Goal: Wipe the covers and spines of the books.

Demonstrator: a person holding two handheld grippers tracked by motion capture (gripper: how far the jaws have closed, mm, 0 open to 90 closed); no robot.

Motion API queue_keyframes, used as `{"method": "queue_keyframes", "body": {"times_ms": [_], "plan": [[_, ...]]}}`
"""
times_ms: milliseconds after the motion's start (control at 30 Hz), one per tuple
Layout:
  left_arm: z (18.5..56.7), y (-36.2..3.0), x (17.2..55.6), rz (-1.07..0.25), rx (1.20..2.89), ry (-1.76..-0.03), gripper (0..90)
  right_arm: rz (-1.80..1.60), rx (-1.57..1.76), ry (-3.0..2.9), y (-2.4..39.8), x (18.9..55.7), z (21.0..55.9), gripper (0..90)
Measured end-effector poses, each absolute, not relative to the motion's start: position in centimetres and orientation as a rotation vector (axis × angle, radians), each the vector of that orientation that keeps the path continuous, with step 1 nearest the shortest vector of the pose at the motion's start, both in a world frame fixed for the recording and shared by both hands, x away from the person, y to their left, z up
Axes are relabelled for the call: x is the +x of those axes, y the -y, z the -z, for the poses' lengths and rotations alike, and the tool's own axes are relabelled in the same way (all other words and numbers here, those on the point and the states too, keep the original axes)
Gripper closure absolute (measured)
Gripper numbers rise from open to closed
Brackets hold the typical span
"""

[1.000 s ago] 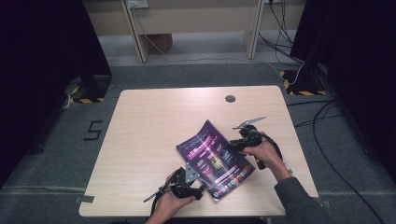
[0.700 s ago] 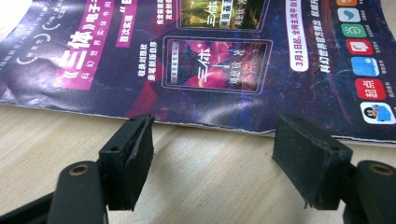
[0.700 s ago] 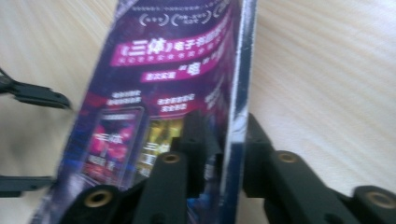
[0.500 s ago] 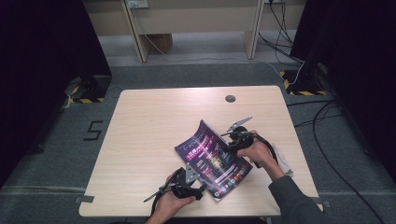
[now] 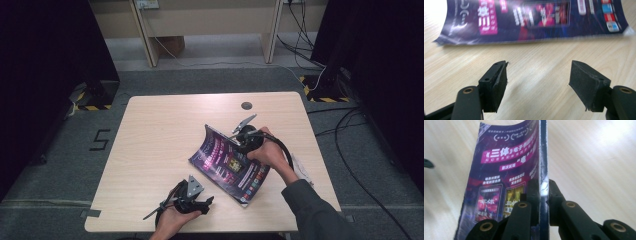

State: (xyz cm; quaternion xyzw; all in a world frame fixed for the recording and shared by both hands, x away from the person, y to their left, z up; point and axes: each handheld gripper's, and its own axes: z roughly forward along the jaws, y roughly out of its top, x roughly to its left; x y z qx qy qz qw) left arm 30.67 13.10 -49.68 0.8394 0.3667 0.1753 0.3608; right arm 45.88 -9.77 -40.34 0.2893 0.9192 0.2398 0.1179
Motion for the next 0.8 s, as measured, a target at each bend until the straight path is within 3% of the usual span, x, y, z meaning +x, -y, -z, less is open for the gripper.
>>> {"method": "queue_keyframes", "body": {"times_ms": [500, 800], "plan": [[49.6, -15.6, 29.9, -0.460, 2.142, -0.994, 29.9, -0.480, 0.801, -2.482, 9.2, 47.7, 34.5, 83.9], [49.8, -15.7, 29.9, -0.456, 2.151, -0.997, 30.0, -0.370, 0.738, -2.426, 8.5, 47.5, 34.6, 83.9]]}}
